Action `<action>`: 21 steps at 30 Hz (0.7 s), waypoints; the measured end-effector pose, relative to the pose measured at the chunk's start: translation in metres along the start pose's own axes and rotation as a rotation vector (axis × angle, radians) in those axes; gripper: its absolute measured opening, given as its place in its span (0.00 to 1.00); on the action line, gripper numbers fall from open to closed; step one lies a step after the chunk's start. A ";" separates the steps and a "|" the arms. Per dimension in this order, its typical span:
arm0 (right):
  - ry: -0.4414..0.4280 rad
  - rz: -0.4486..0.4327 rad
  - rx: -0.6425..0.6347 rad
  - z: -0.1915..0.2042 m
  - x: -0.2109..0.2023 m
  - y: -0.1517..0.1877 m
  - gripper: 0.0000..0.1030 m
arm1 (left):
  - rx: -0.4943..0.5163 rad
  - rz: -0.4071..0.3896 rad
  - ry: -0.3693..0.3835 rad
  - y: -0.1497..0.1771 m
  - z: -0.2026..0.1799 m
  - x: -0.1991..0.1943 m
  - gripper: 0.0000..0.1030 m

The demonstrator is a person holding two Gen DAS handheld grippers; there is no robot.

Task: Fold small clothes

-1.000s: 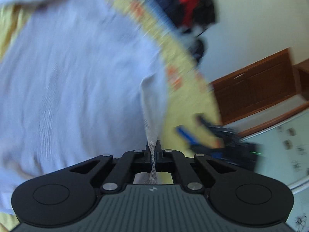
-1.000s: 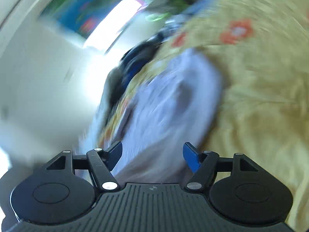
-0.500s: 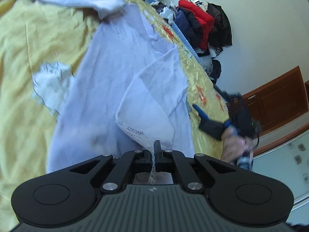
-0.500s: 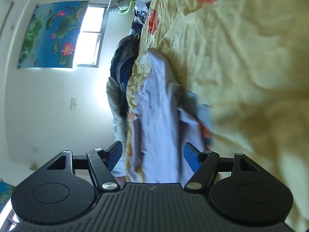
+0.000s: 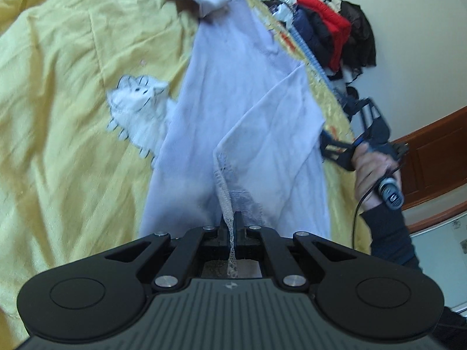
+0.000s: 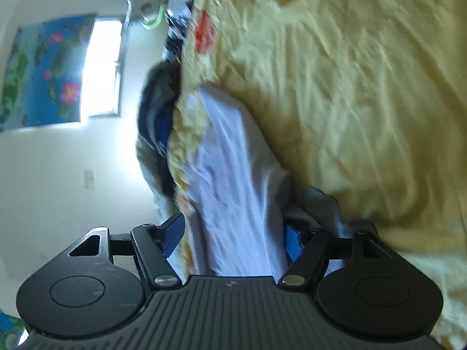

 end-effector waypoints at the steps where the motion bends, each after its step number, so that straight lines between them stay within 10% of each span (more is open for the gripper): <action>1: -0.005 -0.018 -0.001 0.001 0.000 -0.003 0.67 | -0.007 -0.002 0.006 0.000 0.002 0.001 0.01; 3: 0.028 -0.069 -0.014 0.000 0.002 -0.010 0.50 | -0.009 -0.004 0.008 0.002 0.003 0.000 0.01; 4: 0.045 -0.083 -0.036 -0.002 0.002 -0.012 0.20 | -0.006 -0.004 0.006 0.003 0.004 0.001 0.01; 5: 0.076 -0.079 -0.058 -0.006 0.001 -0.013 0.12 | -0.003 -0.005 0.004 0.004 0.003 0.000 0.01; 16: 0.207 -0.136 -0.215 -0.012 -0.001 -0.018 0.08 | -0.001 0.002 0.002 -0.001 0.002 0.004 0.01; 21: 0.053 -0.129 -0.076 -0.020 -0.020 -0.023 0.42 | -0.006 0.006 0.005 -0.001 0.003 0.003 0.01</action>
Point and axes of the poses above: each gripper's, at about its wrist camera, not at the fingertips, and x roughly the way its jaws point, z to its left, y to its underside, the point moved 4 cm from there along x, roughly the way its jaws point, and after that the axes turned 2 degrees about z, right-handed, at the moved point
